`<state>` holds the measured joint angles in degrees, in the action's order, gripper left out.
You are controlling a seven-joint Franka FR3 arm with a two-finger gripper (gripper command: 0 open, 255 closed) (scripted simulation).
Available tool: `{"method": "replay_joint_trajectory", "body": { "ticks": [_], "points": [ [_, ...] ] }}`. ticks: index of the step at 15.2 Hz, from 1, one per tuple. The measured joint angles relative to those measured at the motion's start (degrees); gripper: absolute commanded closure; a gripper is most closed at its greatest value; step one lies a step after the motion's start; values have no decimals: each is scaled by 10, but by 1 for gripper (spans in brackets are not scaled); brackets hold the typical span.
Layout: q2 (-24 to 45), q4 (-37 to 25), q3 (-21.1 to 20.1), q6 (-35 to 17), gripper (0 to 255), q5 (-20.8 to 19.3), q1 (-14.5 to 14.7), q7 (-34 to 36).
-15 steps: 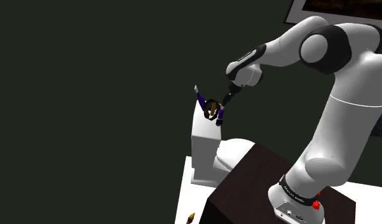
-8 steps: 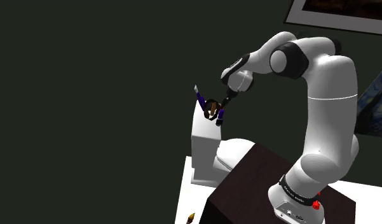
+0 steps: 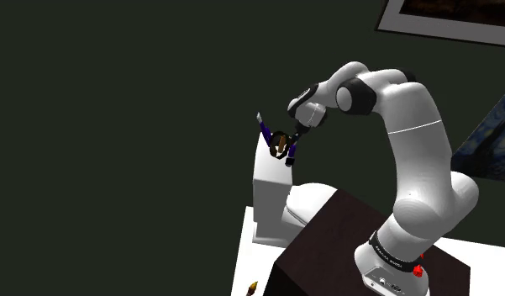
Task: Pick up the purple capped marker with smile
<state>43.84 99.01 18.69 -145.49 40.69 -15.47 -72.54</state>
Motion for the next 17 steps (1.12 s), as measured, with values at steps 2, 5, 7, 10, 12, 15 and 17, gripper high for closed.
{"method": "replay_joint_trajectory", "body": {
  "ticks": [2,5,7,10,12,15,17],
  "points": [
    [14,-5,-7,-9,0,7,-6,-8],
    [33,-14,-15,-19,0,15,-12,-15],
    [39,-16,-19,-24,255,19,-14,-18],
    [42,-19,-19,-26,255,20,-15,-19],
    [42,-19,-20,-26,255,20,-15,-19],
    [42,-19,-20,-25,255,20,-15,-19],
    [42,-19,-20,-25,255,20,-15,-19]
  ]
}}
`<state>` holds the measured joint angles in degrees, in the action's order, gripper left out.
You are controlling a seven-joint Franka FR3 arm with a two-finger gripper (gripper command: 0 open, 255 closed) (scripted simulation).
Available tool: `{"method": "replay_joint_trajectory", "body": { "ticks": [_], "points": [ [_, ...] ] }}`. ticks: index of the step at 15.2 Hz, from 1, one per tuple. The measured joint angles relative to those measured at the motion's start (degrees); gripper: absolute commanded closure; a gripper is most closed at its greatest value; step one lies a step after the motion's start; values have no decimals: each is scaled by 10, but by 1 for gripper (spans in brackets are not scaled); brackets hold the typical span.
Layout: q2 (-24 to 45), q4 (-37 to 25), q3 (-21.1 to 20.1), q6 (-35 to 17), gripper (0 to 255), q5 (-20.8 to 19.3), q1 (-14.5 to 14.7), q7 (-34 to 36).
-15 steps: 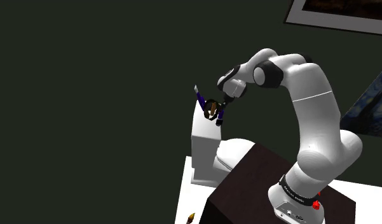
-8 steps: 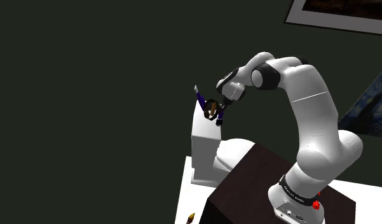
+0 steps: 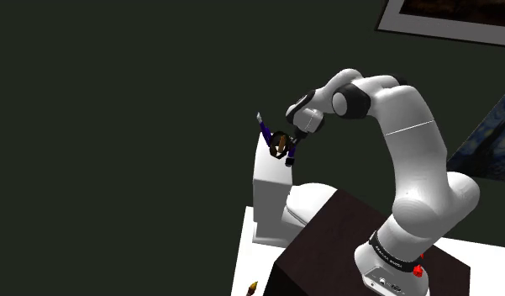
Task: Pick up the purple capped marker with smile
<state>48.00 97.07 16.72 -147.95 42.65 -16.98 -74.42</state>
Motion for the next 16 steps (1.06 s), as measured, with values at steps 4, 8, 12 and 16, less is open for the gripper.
{"method": "replay_joint_trajectory", "body": {
  "ticks": [4,8,12,16],
  "points": [
    [-18,9,8,11,255,-8,6,7],
    [-43,20,20,25,255,-20,14,18],
    [-66,28,31,40,255,-32,23,29],
    [-86,32,42,55,255,-44,30,40]
  ]
}}
